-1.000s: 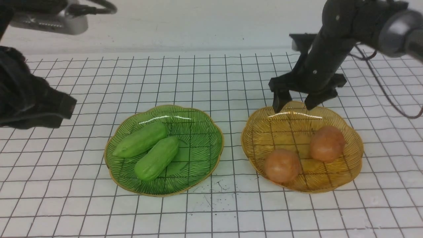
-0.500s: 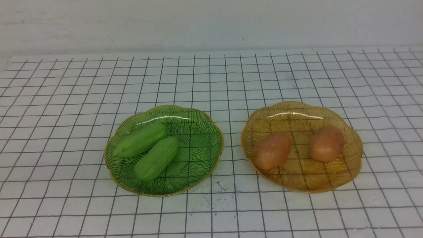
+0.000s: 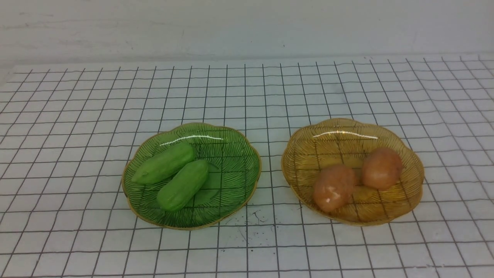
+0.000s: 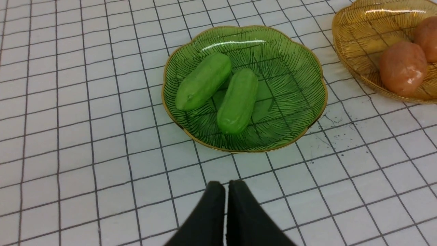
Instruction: Put different types of vegetables on the plate.
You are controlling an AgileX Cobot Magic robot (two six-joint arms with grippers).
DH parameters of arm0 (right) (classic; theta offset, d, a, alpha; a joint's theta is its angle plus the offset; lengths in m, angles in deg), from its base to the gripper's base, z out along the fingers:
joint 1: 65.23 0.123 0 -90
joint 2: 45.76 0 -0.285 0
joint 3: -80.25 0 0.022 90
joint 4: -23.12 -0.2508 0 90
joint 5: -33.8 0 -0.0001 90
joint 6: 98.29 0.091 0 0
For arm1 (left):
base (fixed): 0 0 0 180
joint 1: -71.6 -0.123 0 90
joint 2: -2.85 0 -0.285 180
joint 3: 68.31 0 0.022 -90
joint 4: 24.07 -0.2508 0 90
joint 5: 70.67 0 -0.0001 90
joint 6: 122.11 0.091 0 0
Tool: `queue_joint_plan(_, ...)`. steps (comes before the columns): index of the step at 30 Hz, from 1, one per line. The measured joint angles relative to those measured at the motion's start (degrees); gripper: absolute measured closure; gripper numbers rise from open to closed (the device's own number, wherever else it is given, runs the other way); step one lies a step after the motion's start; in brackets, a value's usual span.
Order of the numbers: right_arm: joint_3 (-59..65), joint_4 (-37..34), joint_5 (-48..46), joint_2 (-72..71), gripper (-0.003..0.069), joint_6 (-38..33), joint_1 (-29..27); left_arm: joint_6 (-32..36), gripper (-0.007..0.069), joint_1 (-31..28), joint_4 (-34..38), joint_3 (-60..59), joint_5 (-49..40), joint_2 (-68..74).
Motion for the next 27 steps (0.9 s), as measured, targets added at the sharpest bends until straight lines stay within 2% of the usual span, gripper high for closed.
queue_joint_plan(6, 3.26, 0.18, 0.72, -0.72, 0.0672, 0.00, 0.00, 0.00, 0.0632, 0.00, 0.39, -0.49, 1.77, -1.38)
queue_joint_plan(11, 3.26, 0.18, 0.27, -0.72, 0.0672, 0.00, 0.00, 1.61, 0.0632, 0.00, 0.59, -3.82, 5.58, -10.46)
queue_joint_plan(17, 3.26, 0.18, -0.29, -0.72, 0.0672, 0.00, 0.00, 0.23, 0.0632, 0.00, 1.91, -9.38, 11.92, -20.59)
queue_joint_plan(27, 3.26, 0.18, -0.35, -0.72, 0.0673, 0.00, 0.00, 0.52, 0.0632, 0.00, 3.55, -9.99, 12.43, -22.99)
